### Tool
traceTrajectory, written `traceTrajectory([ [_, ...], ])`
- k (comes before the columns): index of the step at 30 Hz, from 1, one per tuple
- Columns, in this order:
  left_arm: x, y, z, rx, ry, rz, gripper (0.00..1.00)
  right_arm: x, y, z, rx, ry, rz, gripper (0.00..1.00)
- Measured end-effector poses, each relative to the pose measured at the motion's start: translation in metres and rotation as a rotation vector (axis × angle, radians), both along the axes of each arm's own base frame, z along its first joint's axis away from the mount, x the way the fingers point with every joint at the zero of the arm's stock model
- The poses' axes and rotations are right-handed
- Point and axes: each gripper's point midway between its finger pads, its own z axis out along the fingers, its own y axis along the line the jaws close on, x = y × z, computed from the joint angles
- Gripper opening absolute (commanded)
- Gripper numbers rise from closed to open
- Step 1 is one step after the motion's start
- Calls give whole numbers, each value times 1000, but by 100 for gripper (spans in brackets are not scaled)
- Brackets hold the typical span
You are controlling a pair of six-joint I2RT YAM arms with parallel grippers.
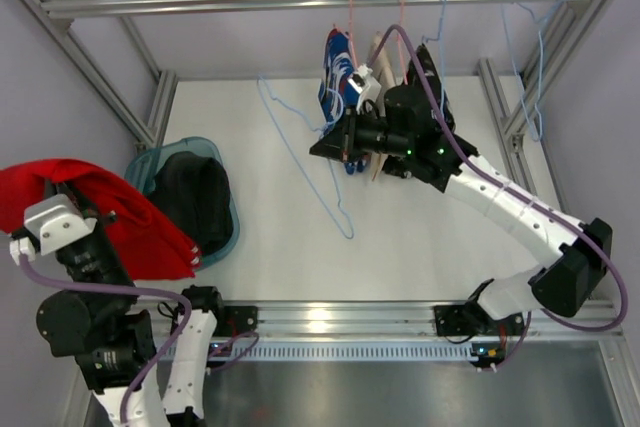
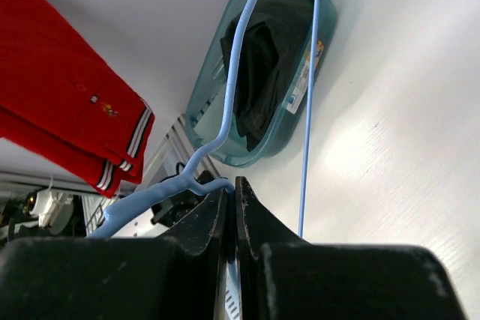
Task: Remove the trousers from the hanger
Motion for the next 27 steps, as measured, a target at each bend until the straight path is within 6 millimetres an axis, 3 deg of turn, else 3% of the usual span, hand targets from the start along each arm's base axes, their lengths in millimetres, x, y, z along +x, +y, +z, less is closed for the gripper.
traceTrajectory([
  [4, 7, 9, -34, 25, 96, 67, 0, -17, -7, 6, 1, -41, 41, 0],
  [8, 34, 13, -75, 47, 216, 81, 0, -31, -14, 22, 17, -106, 78, 0],
  [13, 91, 13, -140, 83, 367, 53, 0, -51, -30, 40, 19, -180, 109, 0],
  [16, 140, 10, -196, 102, 508, 3, 0, -60, -41, 47, 8, -218, 115, 0],
  [19, 183, 9, -253, 92, 670, -40, 21, -69, -54, 49, -22, -266, 121, 0],
  [21, 208, 8, -283, 69, 762, -69, 45, -73, -61, 48, -46, -295, 126, 0],
  [23, 223, 4, -306, 35, 830, -106, 60, -77, -67, 48, -68, -317, 132, 0],
  [24, 228, 1, -311, 22, 846, -125, 72, -78, -70, 48, -78, -331, 134, 0],
  [27, 233, -13, -307, -25, 853, -212, 87, -81, -77, 48, -112, -367, 144, 0],
])
